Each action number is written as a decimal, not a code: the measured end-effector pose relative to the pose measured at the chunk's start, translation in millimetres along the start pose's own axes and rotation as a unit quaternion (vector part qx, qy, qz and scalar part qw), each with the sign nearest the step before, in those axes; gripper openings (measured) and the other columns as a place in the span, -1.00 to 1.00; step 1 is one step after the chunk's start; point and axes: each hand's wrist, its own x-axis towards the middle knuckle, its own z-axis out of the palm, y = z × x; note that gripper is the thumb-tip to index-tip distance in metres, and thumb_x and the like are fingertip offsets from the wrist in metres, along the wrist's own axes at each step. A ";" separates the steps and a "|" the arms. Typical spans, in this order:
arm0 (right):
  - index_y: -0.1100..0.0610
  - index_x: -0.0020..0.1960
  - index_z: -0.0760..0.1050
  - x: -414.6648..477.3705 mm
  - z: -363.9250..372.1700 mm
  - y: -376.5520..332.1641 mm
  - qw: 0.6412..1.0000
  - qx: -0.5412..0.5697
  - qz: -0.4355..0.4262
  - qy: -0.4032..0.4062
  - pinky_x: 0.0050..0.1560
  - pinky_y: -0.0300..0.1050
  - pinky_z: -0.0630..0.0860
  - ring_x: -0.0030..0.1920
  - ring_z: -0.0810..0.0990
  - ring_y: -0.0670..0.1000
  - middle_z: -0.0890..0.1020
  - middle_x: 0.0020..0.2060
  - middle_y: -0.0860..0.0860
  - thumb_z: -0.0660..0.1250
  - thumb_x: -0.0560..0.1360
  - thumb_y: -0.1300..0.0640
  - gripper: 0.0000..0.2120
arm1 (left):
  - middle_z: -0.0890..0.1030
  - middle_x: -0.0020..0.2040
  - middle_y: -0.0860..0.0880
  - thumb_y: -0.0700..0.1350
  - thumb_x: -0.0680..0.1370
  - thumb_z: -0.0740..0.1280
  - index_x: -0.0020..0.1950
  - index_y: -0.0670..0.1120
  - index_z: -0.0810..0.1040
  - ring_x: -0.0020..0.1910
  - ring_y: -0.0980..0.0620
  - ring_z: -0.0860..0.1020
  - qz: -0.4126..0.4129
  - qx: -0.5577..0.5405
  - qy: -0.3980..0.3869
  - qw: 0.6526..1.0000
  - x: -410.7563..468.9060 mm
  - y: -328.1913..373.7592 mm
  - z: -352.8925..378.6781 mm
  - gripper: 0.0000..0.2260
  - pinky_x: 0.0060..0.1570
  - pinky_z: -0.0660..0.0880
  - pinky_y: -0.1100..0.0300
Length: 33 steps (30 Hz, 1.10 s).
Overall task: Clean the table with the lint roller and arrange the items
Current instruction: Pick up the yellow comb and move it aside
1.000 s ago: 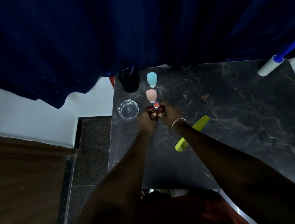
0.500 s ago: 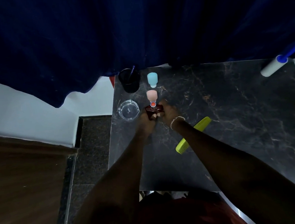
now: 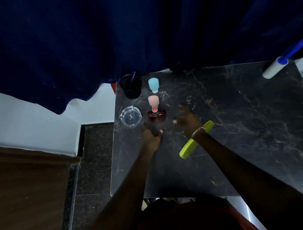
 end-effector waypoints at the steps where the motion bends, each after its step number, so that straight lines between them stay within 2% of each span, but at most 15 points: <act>1: 0.07 0.42 0.35 -8.9 -7.2 8.8 1.000 -0.025 0.000 0.009 0.18 -0.28 0.34 0.22 0.55 0.02 0.53 0.28 0.02 0.42 0.44 0.03 -0.42 | 0.64 0.26 -0.15 0.11 0.39 0.48 0.36 -0.09 0.50 0.22 -0.11 0.63 -0.011 -0.010 0.000 1.000 -5.4 -6.0 6.4 -0.41 0.31 0.55 -0.10; 3: 0.14 0.35 0.42 -28.1 -22.3 27.5 0.998 -0.043 0.008 0.049 0.08 -0.23 0.37 0.16 0.56 0.12 0.52 0.26 0.11 0.43 0.46 0.06 -0.50 | 0.64 0.22 -0.09 0.05 0.44 0.49 0.31 -0.01 0.50 0.13 -0.06 0.66 -0.010 0.006 -0.035 0.999 -30.1 2.6 17.1 -0.53 0.23 0.61 -0.12; 4: 0.16 0.33 0.42 -36.8 -29.5 35.7 0.997 -0.035 0.023 0.070 0.06 -0.18 0.40 0.13 0.56 0.17 0.50 0.25 0.16 0.44 0.45 0.12 -0.51 | 0.59 0.27 -0.07 0.03 0.48 0.49 0.36 0.01 0.47 0.15 -0.05 0.64 -0.001 0.033 -0.057 0.998 -43.7 9.7 23.6 -0.52 0.25 0.59 -0.10; 7: 0.19 0.31 0.45 -48.4 -44.8 58.0 0.990 -0.064 0.076 0.100 0.23 -0.01 0.42 0.23 0.49 0.26 0.46 0.29 0.22 0.49 0.38 0.16 -0.47 | 0.44 0.40 -0.13 -0.03 0.53 0.48 0.50 -0.08 0.40 0.28 -0.14 0.55 0.055 0.142 -0.103 0.983 -68.7 19.6 49.1 -0.43 0.33 0.50 0.03; 10: 0.20 0.40 0.38 -45.9 -55.4 73.3 0.987 -0.106 0.105 0.064 0.34 0.09 0.35 0.33 0.39 0.29 0.44 0.33 0.25 0.48 0.34 0.19 -0.34 | 0.36 0.49 -0.17 -0.04 0.52 0.46 0.52 -0.08 0.36 0.41 -0.22 0.43 0.093 0.250 -0.141 0.953 -81.7 27.9 74.8 -0.40 0.38 0.43 0.00; 13: 0.20 0.45 0.32 -42.0 -58.4 81.5 0.983 -0.152 0.100 0.015 0.38 0.08 0.29 0.40 0.32 0.27 0.40 0.39 0.24 0.48 0.34 0.14 -0.27 | 0.16 0.62 -0.20 -0.08 0.55 0.43 0.64 -0.12 0.15 0.56 -0.27 0.20 0.084 0.310 -0.166 0.932 -85.8 27.1 94.7 -0.26 0.48 0.34 -0.12; 17: 0.15 0.50 0.24 -31.0 -60.3 97.9 0.981 -0.168 0.095 -0.016 0.45 0.12 0.20 0.49 0.18 0.23 0.32 0.48 0.13 0.45 0.35 -0.04 -0.19 | 0.12 0.62 -0.20 -0.10 0.57 0.38 0.66 -0.11 0.10 0.56 -0.30 0.16 0.075 0.361 -0.145 0.918 -86.8 27.3 111.8 -0.28 0.39 0.41 -0.26; 19: 0.13 0.48 0.29 -17.8 -54.2 114.4 0.984 -0.147 0.100 -0.009 0.44 0.12 0.23 0.48 0.21 0.23 0.38 0.45 0.12 0.41 0.31 -0.10 -0.20 | 0.13 0.61 -0.19 -0.14 0.60 0.34 0.65 -0.08 0.14 0.55 -0.30 0.18 0.067 0.361 -0.136 0.920 -83.3 25.7 114.9 -0.34 0.38 0.43 -0.26; 21: 0.16 0.41 0.38 -19.8 -60.1 101.0 0.986 -0.129 0.104 -0.033 0.45 0.07 0.23 0.45 0.27 0.22 0.45 0.39 0.15 0.38 0.34 -0.09 -0.30 | 0.15 0.61 -0.20 -0.17 0.58 0.35 0.65 -0.07 0.16 0.55 -0.31 0.19 0.067 0.352 -0.136 0.924 -76.9 21.8 115.4 -0.33 0.42 0.39 -0.24; 24: 0.31 0.31 0.45 -17.2 -66.0 92.0 0.987 -0.102 0.098 -0.076 0.47 -0.01 0.20 0.40 0.37 0.24 0.47 0.33 0.26 0.45 0.42 0.13 -0.48 | 0.17 0.62 -0.20 -0.19 0.51 0.42 0.64 -0.05 0.17 0.57 -0.30 0.18 0.074 0.343 -0.152 0.924 -70.0 16.5 114.7 -0.25 0.51 0.26 -0.14; 27: 0.32 0.18 0.51 -3.0 -73.2 100.1 0.987 -0.039 0.136 -0.072 0.26 -0.05 0.43 0.23 0.53 0.25 0.55 0.17 0.27 0.57 0.29 0.25 -0.49 | 0.18 0.62 -0.14 -0.19 0.50 0.45 0.64 0.01 0.19 0.54 -0.28 0.23 0.063 0.316 -0.143 0.936 -72.4 16.2 112.9 -0.25 0.48 0.33 -0.11; 30: 0.32 0.15 0.55 6.5 -79.4 101.8 0.983 -0.043 0.147 -0.103 0.18 -0.02 0.51 0.18 0.58 0.21 0.60 0.14 0.24 0.58 0.29 0.23 -0.52 | 0.26 0.58 -0.13 -0.20 0.50 0.45 0.61 0.03 0.24 0.51 -0.28 0.29 0.067 0.312 -0.126 0.939 -75.7 15.1 112.5 -0.27 0.44 0.38 -0.11; 33: 0.29 0.11 0.54 8.6 -80.7 96.4 0.983 0.010 0.166 -0.079 0.09 0.05 0.58 0.10 0.62 0.23 0.62 0.10 0.23 0.54 0.30 0.31 -0.59 | 0.37 0.51 -0.15 -0.17 0.46 0.46 0.57 0.02 0.30 0.45 -0.26 0.36 0.066 0.306 -0.113 0.943 -75.3 8.8 111.5 -0.30 0.41 0.38 -0.10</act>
